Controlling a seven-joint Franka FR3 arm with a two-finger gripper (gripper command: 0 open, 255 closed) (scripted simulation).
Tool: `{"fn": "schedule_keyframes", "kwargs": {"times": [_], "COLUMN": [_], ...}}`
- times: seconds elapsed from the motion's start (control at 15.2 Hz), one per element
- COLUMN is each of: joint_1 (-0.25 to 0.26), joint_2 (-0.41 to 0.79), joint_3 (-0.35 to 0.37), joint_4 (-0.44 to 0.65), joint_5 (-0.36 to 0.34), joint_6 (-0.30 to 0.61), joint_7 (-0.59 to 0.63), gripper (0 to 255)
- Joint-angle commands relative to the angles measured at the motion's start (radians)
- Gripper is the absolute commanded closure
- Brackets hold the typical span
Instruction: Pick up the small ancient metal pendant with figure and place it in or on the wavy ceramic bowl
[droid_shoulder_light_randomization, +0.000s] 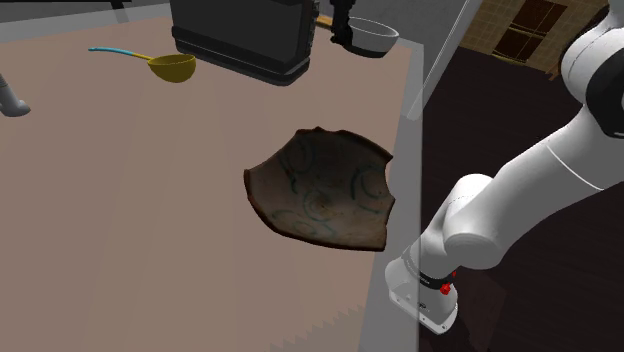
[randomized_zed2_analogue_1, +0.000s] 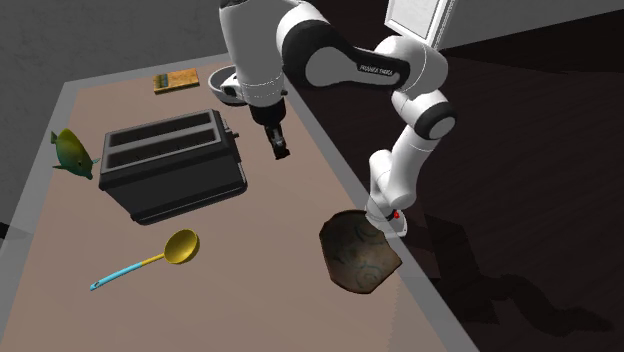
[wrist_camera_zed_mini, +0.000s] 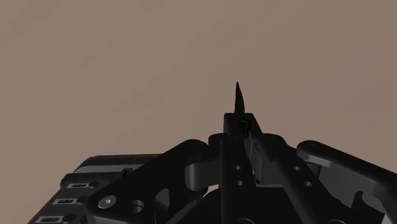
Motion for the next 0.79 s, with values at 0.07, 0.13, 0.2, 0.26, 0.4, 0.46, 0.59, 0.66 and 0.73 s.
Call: {"fn": "schedule_keyframes", "kwargs": {"times": [0.07,0.13,0.2,0.26,0.4,0.46,0.59,0.66,0.73], "joint_1": [0.023,0.031,0.039,0.046,0.061,0.068,0.082,0.089,0.095], "joint_2": [-0.049,-0.061,-0.072,-0.082,-0.099,-0.105,-0.116,-0.119,-0.121], "joint_3": [0.042,0.057,0.073,0.089,0.122,0.139,0.174,0.191,0.21], "joint_4": [-0.048,-0.059,-0.069,-0.077,-0.09,-0.095,-0.1,-0.101,-0.101], "joint_5": [0.021,0.03,0.038,0.047,0.065,0.074,0.092,0.101,0.111], "joint_6": [0.0,0.0,0.0,-0.001,-0.002,-0.002,-0.003,-0.003,-0.003], "joint_7": [0.073,0.098,0.123,0.149,0.2,0.227,0.279,0.306,0.333], "gripper": [255,255,255,255,255,255,255,255,255]}}
